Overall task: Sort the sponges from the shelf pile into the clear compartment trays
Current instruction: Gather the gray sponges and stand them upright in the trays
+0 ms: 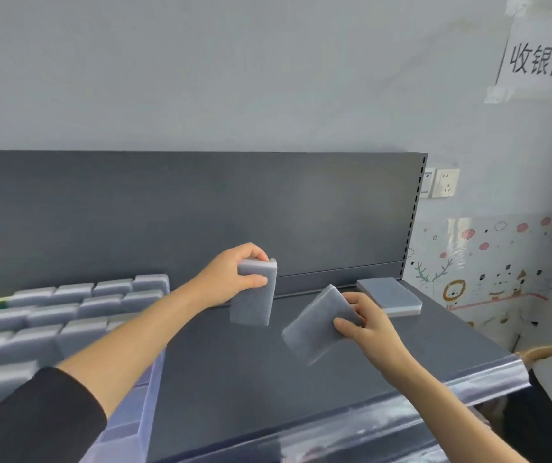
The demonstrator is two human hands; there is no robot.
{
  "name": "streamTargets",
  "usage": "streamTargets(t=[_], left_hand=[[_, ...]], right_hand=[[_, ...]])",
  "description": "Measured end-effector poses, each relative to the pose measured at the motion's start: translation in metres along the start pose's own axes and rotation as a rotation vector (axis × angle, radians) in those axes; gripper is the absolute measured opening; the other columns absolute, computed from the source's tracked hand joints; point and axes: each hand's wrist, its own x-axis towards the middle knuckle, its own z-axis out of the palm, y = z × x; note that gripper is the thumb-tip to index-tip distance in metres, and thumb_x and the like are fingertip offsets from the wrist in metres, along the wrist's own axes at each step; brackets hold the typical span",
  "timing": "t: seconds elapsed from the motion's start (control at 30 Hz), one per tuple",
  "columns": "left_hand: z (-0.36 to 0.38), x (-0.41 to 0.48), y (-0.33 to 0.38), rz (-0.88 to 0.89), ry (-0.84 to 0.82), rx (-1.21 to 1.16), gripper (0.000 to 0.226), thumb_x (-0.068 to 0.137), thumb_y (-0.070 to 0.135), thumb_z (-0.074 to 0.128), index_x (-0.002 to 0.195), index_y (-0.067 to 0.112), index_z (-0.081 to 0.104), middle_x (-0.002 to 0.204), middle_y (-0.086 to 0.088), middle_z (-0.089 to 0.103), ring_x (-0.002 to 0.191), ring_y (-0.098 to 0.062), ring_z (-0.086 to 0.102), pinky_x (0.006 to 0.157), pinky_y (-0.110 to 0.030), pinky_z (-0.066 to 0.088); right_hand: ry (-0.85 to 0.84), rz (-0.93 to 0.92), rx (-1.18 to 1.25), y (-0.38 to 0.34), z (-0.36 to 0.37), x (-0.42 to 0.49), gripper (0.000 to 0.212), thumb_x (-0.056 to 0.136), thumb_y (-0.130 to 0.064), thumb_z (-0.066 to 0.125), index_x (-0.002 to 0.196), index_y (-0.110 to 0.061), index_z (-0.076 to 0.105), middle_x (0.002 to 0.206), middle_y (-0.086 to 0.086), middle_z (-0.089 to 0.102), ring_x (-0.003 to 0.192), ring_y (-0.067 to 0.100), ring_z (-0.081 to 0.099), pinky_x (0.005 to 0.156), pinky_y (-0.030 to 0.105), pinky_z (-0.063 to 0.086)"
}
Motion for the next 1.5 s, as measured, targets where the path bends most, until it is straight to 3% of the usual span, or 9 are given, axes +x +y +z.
streamTargets(t=[0.13, 0.2, 0.27, 0.37, 0.7, 0.9, 1.07, 1.3, 1.5], left_hand=[[-0.033, -0.03, -0.011, -0.038, 0.083, 0.037, 0.035, 0.086, 0.014, 0.063, 0.118, 0.025, 0.052, 0.117, 0.007, 0.054, 0.105, -0.013, 0.049, 0.076, -0.019, 0.039], [-0.051, -0.046, -0.016, -0.058, 0.117, 0.054, 0.04, 0.087, 0.015, 0.063, 0.125, 0.021, 0.05, 0.115, 0.011, 0.051, 0.104, -0.008, 0.049, 0.078, -0.015, 0.037], [-0.069, -0.063, -0.02, -0.075, 0.133, 0.032, 0.032, 0.087, 0.015, 0.063, 0.117, 0.022, 0.054, 0.105, 0.011, 0.055, 0.09, -0.005, 0.053, 0.069, -0.011, 0.039], [-0.095, -0.09, -0.03, -0.089, 0.154, 0.012, 0.021, 0.086, 0.014, 0.064, 0.104, 0.023, 0.057, 0.094, 0.01, 0.058, 0.081, -0.002, 0.054, 0.066, -0.017, 0.04], [-0.148, -0.16, -0.087, -0.189, 0.24, 0.059, 0.022, 0.087, 0.017, 0.064, 0.104, 0.023, 0.053, 0.099, 0.011, 0.057, 0.087, -0.005, 0.053, 0.066, -0.014, 0.04], [-0.143, -0.174, -0.115, -0.229, 0.199, 0.056, 0.026, 0.089, 0.018, 0.06, 0.109, 0.029, 0.046, 0.113, 0.01, 0.049, 0.108, -0.011, 0.047, 0.087, -0.024, 0.037], [-0.135, -0.176, -0.125, -0.236, 0.124, 0.141, 0.026, 0.092, 0.02, 0.056, 0.11, 0.031, 0.041, 0.117, 0.012, 0.047, 0.113, -0.009, 0.045, 0.091, -0.023, 0.035], [-0.131, -0.177, -0.132, -0.304, -0.009, 0.239, 0.034, 0.093, 0.02, 0.053, 0.126, 0.021, 0.043, 0.127, 0.011, 0.046, 0.113, -0.006, 0.044, 0.093, -0.021, 0.036], [-0.121, -0.178, -0.138, -0.357, -0.082, 0.49, 0.029, 0.092, 0.032, 0.05, 0.12, 0.035, 0.041, 0.124, 0.01, 0.054, 0.107, -0.017, 0.053, 0.092, -0.043, 0.047]], right_hand=[[-0.073, -0.031, 0.06, -0.019, 0.033, -0.001, 0.026, 0.087, -0.004, 0.057, 0.103, -0.024, 0.057, 0.099, 0.0, 0.066, 0.091, 0.018, 0.062, 0.084, 0.035, 0.052], [-0.105, -0.045, 0.087, -0.03, 0.052, -0.002, 0.026, 0.087, -0.003, 0.057, 0.104, -0.022, 0.057, 0.099, 0.0, 0.066, 0.089, 0.015, 0.062, 0.083, 0.032, 0.053], [-0.135, -0.054, 0.108, -0.04, 0.07, -0.003, 0.026, 0.088, -0.003, 0.056, 0.104, -0.022, 0.057, 0.1, 0.0, 0.066, 0.089, 0.014, 0.062, 0.082, 0.029, 0.053], [-0.178, -0.063, 0.131, -0.054, 0.099, -0.006, 0.025, 0.088, -0.003, 0.057, 0.105, -0.022, 0.057, 0.102, 0.002, 0.066, 0.093, 0.018, 0.062, 0.084, 0.032, 0.052], [-0.214, -0.099, 0.043, -0.077, 0.183, -0.01, 0.027, 0.086, -0.004, 0.057, 0.106, -0.022, 0.056, 0.101, 0.0, 0.065, 0.096, 0.023, 0.061, 0.087, 0.037, 0.049], [-0.206, -0.137, -0.053, -0.082, 0.212, -0.007, 0.032, 0.084, -0.003, 0.056, 0.105, -0.026, 0.056, 0.101, -0.005, 0.063, 0.093, 0.015, 0.057, 0.076, 0.024, 0.044], [-0.24, -0.178, -0.251, -0.084, 0.23, -0.005, 0.037, 0.087, -0.006, 0.054, 0.118, -0.026, 0.052, 0.107, 0.003, 0.054, 0.093, 0.018, 0.051, 0.068, 0.012, 0.037], [-0.325, -0.26, -0.453, -0.083, 0.247, -0.006, 0.043, 0.091, -0.006, 0.048, 0.13, -0.024, 0.047, 0.103, -0.002, 0.041, 0.086, 0.011, 0.045, 0.067, 0.0, 0.035], [-0.397, -0.284, -0.56, -0.069, 0.263, -0.01, 0.044, 0.094, -0.01, 0.044, 0.135, -0.024, 0.043, 0.108, -0.004, 0.037, 0.094, 0.013, 0.044, 0.087, 0.015, 0.036]])
